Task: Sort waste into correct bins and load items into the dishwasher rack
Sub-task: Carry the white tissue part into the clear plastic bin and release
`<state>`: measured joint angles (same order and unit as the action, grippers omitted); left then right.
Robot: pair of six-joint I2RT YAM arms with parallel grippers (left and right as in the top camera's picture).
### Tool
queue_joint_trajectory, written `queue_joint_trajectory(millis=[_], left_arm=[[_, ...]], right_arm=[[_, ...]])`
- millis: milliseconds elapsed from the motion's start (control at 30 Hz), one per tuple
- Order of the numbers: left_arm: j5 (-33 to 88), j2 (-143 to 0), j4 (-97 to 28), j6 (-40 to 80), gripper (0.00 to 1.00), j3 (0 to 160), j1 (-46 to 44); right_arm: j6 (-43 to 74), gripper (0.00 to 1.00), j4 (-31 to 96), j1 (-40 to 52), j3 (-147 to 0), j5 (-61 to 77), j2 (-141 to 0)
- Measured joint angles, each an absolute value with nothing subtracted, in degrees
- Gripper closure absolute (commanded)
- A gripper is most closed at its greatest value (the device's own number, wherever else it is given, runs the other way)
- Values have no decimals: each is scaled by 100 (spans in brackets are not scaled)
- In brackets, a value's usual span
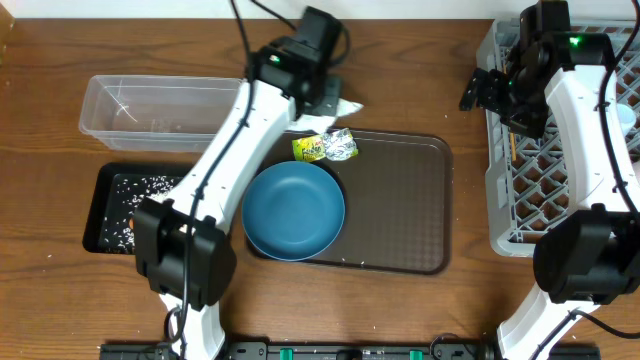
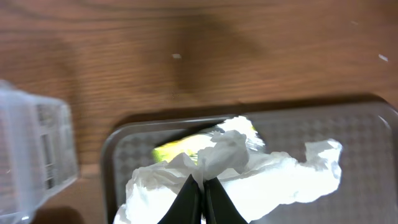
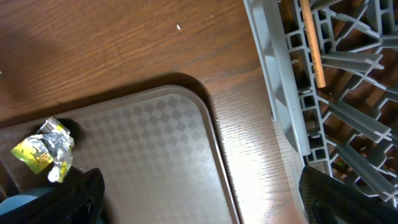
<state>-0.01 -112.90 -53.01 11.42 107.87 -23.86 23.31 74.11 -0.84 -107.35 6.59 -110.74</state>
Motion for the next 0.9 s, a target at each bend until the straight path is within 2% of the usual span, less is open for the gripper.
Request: queue_joint_trajectory(millis=[300,367,467,500,533,567,600,633,700,900], left_arm=[[-25,-11371,-4569,1358,94,10787,-1343],[-30,-11371,-4565,1476,88,10787,-1046],[-40,-11371,-4602,1664,87,10787,-620],[-43,-11371,-4626,1702,83,10787,-495],[-43,-11371,-4652,1750,58,10787,-338],[-45,-11371,-4670,1776,37,10787,-215],[-45,-11371,-4694,1809,22,10787,-117],[-43,-11371,-4740,1826,18,10787,-32],[-36,-11371,-4862,1859,15,10787,108],[353,-11371,-5229,1920,15,10787,126]], right_arm=[[2331,1,7408,-84,-10735,661,-11074],[2331,1,7408,-84,-10735,661,-11074],[2331,1,7408,-84,-10735,661,-11074],[2331,1,7408,-84,-10735,661,-11074],[2331,1,7411,-84,-10735,661,-11074],[2331,1,7408,-84,-10735,661,-11074],[2331,1,7411,-84,-10735,661,-11074],[2331,1,7411,-84,-10735,661,-11074],[2331,1,7411,-84,-10735,661,-11074],[2331,1,7408,-84,-10735,661,-11074]])
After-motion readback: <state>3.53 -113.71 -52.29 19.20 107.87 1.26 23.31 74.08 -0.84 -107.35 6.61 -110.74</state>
